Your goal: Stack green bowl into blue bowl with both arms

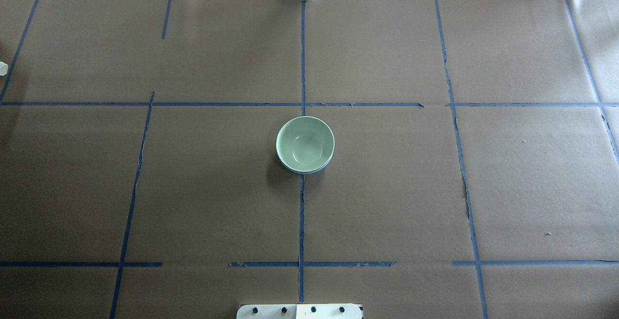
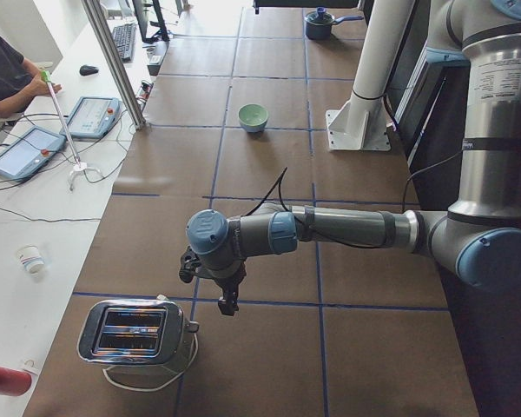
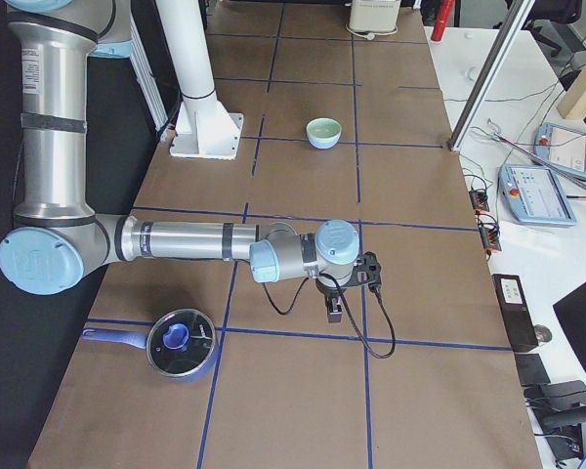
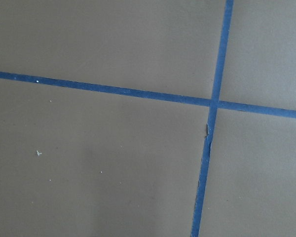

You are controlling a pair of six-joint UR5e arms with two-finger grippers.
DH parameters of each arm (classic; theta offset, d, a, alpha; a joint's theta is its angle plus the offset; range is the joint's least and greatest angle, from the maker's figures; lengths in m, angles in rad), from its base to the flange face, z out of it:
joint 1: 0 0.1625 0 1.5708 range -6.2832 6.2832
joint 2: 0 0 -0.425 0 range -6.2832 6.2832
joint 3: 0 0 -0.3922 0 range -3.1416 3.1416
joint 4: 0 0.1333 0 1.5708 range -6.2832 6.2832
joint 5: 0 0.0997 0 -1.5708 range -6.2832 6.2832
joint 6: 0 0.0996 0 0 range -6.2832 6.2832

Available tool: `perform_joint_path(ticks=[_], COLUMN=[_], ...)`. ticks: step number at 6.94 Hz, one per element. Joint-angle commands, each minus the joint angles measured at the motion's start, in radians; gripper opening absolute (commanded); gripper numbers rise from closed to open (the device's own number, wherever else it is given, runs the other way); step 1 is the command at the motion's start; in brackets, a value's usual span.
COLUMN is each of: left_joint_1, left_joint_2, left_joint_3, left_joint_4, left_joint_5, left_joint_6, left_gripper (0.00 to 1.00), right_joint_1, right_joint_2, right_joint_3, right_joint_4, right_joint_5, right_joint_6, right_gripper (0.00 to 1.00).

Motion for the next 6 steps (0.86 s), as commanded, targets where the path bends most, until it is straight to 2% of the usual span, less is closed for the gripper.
perform_joint_path(ticks=[1, 6], left_joint_1=[-0.010, -0.010], left_joint_2=[0.000, 0.000], left_joint_3=[0.026, 0.024], left_joint_4=[-0.038, -0.040], left_joint_5=[0.001, 0.001], left_joint_6=[0.013, 0.013], left_gripper=[1.00, 1.00], right_joint_1=[0.031, 0.091], right_joint_2=[-0.011, -0.057], right_joint_3=[-0.001, -0.003], right_joint_4=[0.000, -0.015], right_joint_5=[-0.001, 0.024], right_joint_6=[0.000, 0.003], right_gripper=[1.00, 1.00])
